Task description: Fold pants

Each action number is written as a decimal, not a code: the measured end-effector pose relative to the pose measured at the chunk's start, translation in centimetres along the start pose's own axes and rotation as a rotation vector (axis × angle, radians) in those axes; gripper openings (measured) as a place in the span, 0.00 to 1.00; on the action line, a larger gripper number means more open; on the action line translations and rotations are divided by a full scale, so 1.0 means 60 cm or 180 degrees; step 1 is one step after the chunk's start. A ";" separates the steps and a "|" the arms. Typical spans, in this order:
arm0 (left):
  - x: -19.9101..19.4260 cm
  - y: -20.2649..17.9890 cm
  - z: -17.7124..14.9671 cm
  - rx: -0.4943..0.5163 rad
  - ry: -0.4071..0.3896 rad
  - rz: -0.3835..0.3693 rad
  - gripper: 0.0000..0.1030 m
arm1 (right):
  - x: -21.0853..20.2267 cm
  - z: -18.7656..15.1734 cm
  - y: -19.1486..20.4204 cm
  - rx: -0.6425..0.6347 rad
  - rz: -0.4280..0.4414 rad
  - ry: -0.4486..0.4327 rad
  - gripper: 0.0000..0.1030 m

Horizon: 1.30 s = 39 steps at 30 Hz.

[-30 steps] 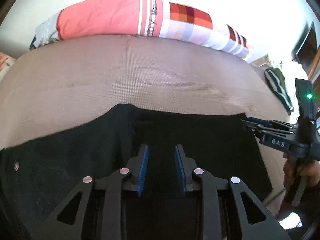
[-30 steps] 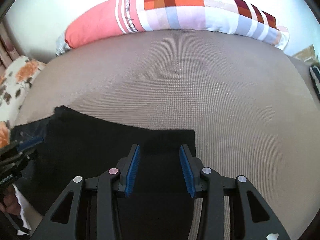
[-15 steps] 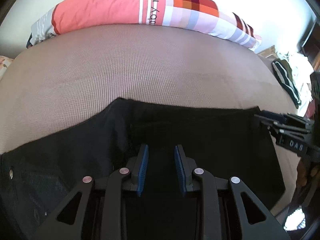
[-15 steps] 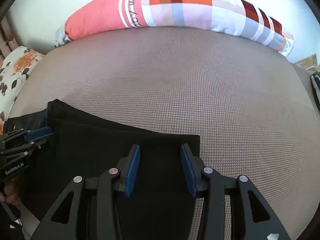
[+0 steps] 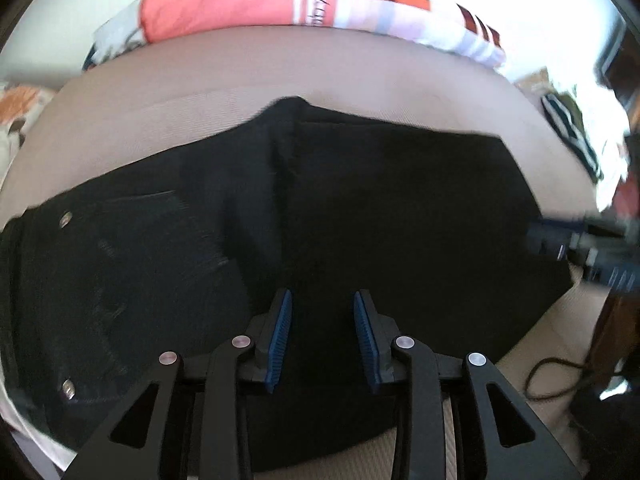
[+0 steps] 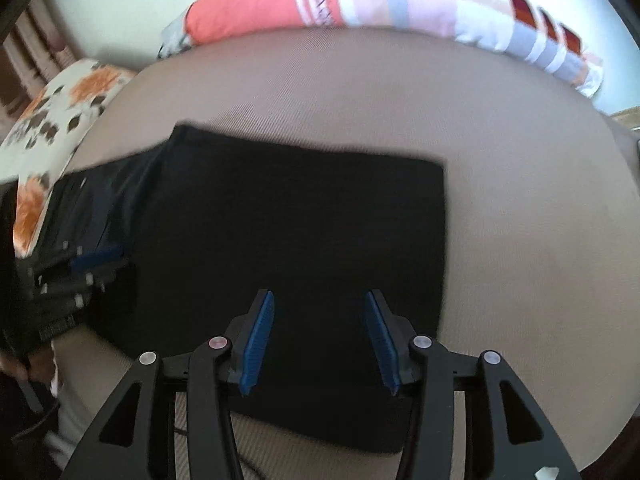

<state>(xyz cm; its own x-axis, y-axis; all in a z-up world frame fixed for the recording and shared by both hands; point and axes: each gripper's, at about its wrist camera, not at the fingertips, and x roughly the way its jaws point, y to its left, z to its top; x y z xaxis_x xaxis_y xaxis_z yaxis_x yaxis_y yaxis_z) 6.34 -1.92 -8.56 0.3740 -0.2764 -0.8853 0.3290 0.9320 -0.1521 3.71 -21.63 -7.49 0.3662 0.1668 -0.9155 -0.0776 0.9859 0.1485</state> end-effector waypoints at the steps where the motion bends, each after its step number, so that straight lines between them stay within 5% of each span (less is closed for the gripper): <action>1: -0.011 0.012 0.001 -0.0072 -0.0032 -0.0008 0.33 | 0.004 -0.006 0.008 -0.0019 0.0045 0.0039 0.44; 10: -0.138 0.137 0.022 -0.0531 -0.0402 0.0204 0.53 | 0.036 -0.012 0.135 -0.0547 0.0379 0.0238 0.45; 21: -0.198 0.325 0.002 -0.0963 -0.0307 0.0552 0.59 | 0.068 0.017 0.248 -0.0910 0.0593 0.0407 0.45; 30: -0.147 0.440 -0.040 -0.1586 -0.0121 0.0076 0.59 | 0.069 0.050 0.269 -0.0585 0.1002 0.0454 0.46; 39: -0.081 0.485 -0.041 -0.1583 0.0245 -0.0672 0.59 | 0.053 0.071 0.255 -0.0189 0.0853 0.0323 0.49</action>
<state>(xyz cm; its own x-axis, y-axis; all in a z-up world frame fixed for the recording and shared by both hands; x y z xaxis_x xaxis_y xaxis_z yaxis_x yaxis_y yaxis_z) 11.99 27.11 -9.76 0.2735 -0.4691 -0.8398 -0.0669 0.8617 -0.5031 7.64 -5.93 -6.53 0.2309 0.4157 -0.8797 -0.2144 0.9036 0.3708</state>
